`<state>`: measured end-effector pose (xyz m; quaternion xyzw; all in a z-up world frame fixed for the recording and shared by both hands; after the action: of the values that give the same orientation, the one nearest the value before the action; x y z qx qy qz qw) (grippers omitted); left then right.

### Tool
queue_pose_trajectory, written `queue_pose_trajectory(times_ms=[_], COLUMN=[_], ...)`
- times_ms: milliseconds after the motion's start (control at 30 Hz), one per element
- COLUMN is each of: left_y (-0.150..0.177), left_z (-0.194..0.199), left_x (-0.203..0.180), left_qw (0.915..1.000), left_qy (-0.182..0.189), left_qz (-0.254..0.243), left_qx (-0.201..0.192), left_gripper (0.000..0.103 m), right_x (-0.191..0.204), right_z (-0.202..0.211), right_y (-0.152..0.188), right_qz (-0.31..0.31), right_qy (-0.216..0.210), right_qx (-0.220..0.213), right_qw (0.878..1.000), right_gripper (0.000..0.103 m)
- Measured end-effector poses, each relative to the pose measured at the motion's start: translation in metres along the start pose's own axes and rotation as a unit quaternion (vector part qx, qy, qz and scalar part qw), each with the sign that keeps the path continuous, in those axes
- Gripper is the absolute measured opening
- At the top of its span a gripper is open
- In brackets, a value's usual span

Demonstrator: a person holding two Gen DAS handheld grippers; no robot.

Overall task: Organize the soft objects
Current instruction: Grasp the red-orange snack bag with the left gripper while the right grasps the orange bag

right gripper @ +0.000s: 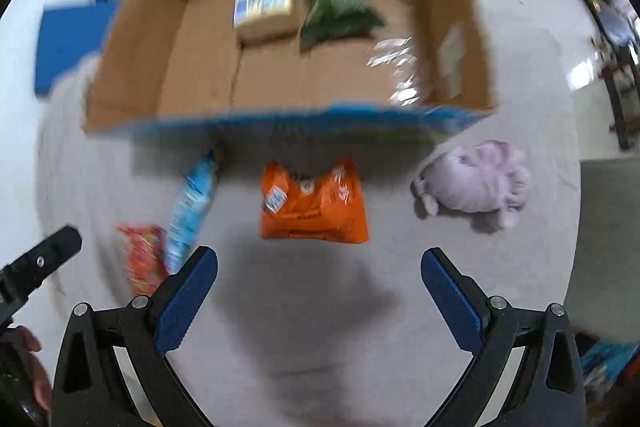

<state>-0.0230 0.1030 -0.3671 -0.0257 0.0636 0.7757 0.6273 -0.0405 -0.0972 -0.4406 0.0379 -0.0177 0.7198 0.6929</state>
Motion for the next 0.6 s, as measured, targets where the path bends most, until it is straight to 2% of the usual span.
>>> queue_pose_trajectory(times_ms=[100,167,233,300,367,400,500,567,600], left_y=[0.01,0.015,0.019,0.021,0.021,0.02,0.017,0.014,0.014], left_z=[-0.03,-0.049,-0.062,-0.072,-0.08,-0.083,-0.091,-0.096,-0.097], left_x=[0.022,0.032,0.037,0.042,0.046,0.047,0.051,0.053,0.053], left_qw=[0.9992,0.9982,0.9975,0.9966,0.9962,0.996,0.9955,0.9952,0.9953], left_qy=[-0.017,-0.031,-0.036,-0.044,-0.046,-0.049,-0.062,-0.065,-0.064], left_qz=[0.025,0.031,0.033,0.039,0.042,0.042,0.041,0.04,0.039], left_qx=[0.028,0.04,0.052,0.057,0.061,0.06,0.059,0.061,0.062], left_gripper=[0.094,0.094,0.094,0.094,0.094,0.094,0.094,0.094,0.094], right_x=[0.03,0.048,0.06,0.069,0.072,0.071,0.069,0.068,0.065], right_z=[-0.024,-0.039,-0.052,-0.063,-0.074,-0.08,-0.087,-0.083,-0.08], right_y=[-0.001,-0.002,-0.001,-0.002,-0.002,-0.004,-0.006,-0.005,-0.005], right_qz=[0.122,0.206,0.267,0.315,0.343,0.345,0.348,0.334,0.316], right_qy=[0.072,0.133,0.17,0.208,0.22,0.227,0.226,0.212,0.203], right_qx=[0.004,0.0,0.004,0.0,0.015,0.024,0.038,0.044,0.051], right_qw=[0.99,0.969,0.949,0.926,0.913,0.911,0.909,0.917,0.925], right_gripper=[0.103,0.103,0.102,0.094,0.09,0.081,0.077,0.069,0.06])
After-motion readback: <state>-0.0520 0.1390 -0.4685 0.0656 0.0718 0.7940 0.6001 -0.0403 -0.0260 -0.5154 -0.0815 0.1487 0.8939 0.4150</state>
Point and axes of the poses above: each gripper's, at about its wrist camera, not at the fingertips, and z roughly against the way its jaws point, x to its left, y to its underside, the point moved 3 cm from there along -z, roughly the way its jaws point, and after that the axes turned 6 degrees about x, right-handed, at the moved point
